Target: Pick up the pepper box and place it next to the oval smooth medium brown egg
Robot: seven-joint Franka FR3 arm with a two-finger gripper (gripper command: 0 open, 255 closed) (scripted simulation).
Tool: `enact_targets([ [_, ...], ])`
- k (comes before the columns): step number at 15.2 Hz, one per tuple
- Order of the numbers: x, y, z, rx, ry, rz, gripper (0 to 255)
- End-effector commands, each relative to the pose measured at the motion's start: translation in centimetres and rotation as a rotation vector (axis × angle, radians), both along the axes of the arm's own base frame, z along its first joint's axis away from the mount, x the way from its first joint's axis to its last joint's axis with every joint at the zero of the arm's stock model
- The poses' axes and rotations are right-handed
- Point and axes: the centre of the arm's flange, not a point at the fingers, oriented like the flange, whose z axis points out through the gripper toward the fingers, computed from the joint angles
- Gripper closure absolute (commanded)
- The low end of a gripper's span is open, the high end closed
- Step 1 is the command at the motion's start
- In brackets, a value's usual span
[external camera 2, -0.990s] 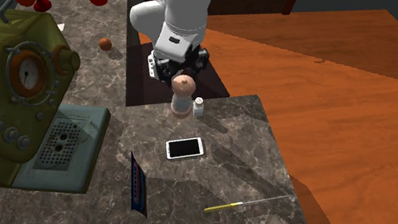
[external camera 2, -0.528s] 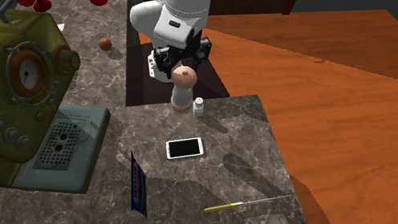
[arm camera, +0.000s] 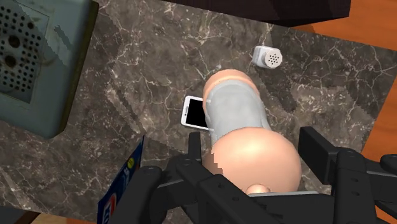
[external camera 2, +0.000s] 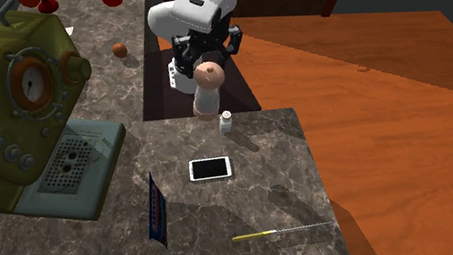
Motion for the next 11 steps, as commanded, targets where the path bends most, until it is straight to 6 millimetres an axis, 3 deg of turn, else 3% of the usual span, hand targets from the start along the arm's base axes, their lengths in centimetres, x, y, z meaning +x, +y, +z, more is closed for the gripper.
enact_targets([
  [1, 0.1, 0.1, 1.0, 0.0, 0.0, 0.0, 255],
  [9, 0.1, 0.1, 5.0, 0.0, 0.0, 0.0, 255],
  [11, -2.2, -1.3, 5.0, 0.0, 0.0, 0.0, 255],
])
